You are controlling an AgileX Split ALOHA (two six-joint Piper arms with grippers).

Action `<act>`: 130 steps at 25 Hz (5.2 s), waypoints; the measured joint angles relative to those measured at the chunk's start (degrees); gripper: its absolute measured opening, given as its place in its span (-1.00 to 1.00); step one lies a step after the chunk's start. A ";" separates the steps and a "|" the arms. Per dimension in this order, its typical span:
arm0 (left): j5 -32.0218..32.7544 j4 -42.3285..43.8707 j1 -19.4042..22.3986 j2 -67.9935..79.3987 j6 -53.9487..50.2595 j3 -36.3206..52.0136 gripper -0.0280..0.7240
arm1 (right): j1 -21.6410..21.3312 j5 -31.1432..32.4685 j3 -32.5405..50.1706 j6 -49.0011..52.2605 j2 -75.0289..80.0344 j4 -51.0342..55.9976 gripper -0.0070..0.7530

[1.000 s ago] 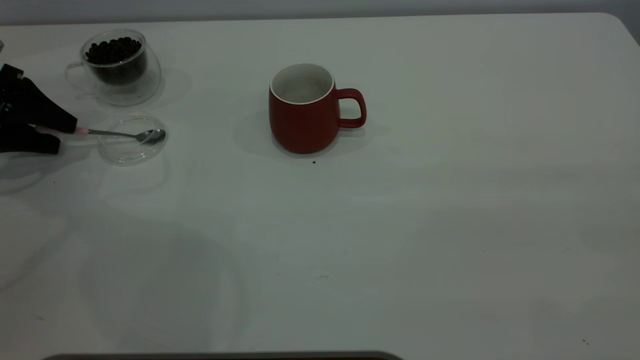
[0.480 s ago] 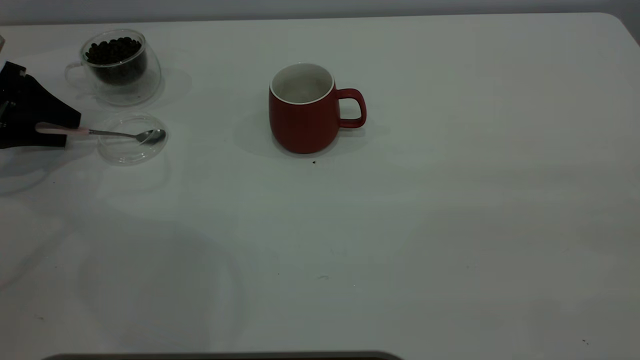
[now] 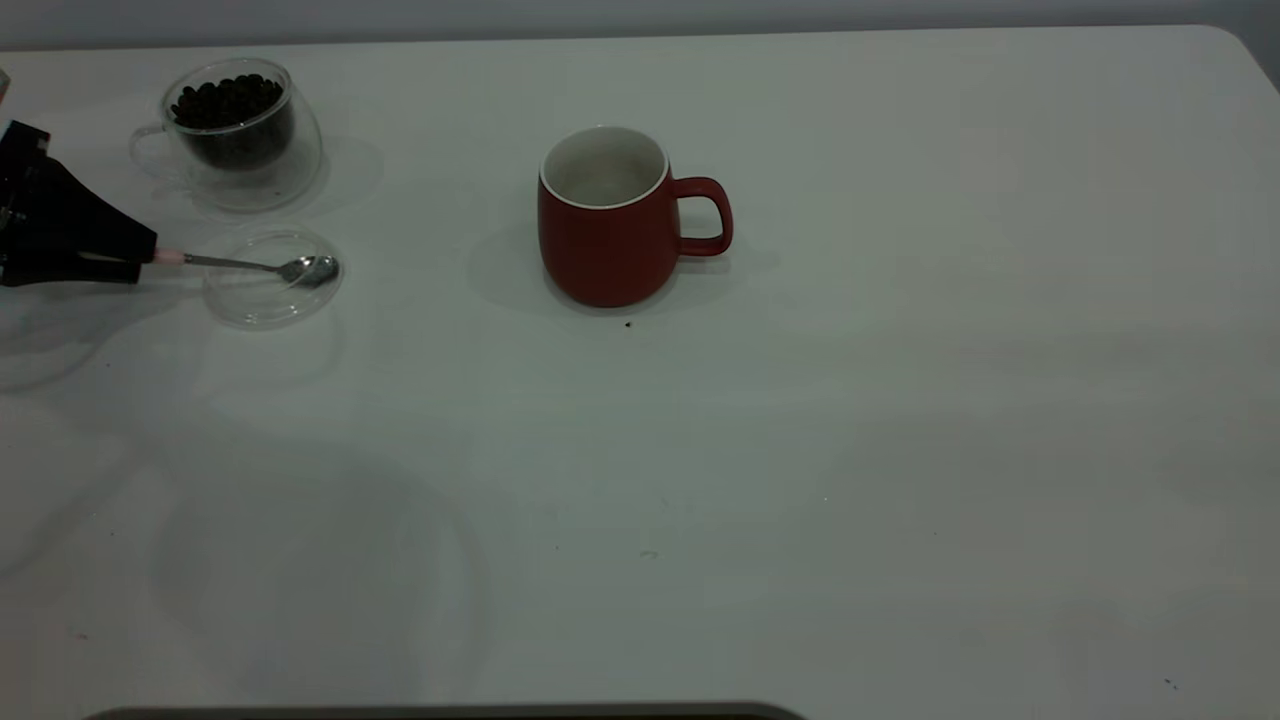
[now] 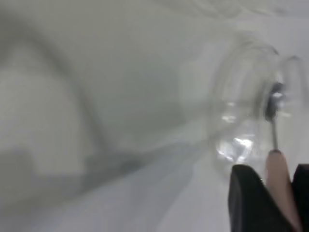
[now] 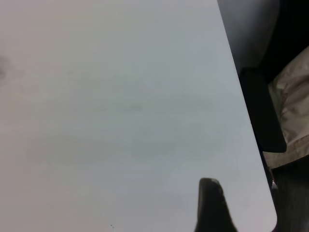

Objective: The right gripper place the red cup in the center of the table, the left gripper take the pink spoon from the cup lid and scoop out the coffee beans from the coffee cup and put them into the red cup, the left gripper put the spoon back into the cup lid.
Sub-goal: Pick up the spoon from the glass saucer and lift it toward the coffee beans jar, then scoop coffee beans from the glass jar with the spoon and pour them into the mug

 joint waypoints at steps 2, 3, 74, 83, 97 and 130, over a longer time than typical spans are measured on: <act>1.96 -0.50 0.00 0.00 0.00 -0.04 -0.46 | 0.00 0.00 0.00 0.00 0.00 0.00 0.36; 2.98 -0.63 0.00 0.00 0.00 -0.11 -0.52 | 0.00 0.00 0.00 0.00 0.00 0.00 0.36; 4.58 -2.34 1.72 -1.38 -9.93 -15.54 -0.60 | 0.00 0.00 0.00 0.00 0.00 0.00 0.36; 6.36 -2.66 1.83 -0.18 -13.28 -15.54 -0.60 | 0.00 0.00 0.00 0.00 0.00 0.00 0.36; 8.00 -4.50 3.38 -0.06 -20.26 -15.54 -0.60 | 0.00 0.00 0.00 0.00 0.00 -0.04 0.36; 12.95 -12.97 4.37 0.68 -22.10 -15.54 -0.60 | 0.00 0.00 0.00 0.00 0.00 -0.04 0.36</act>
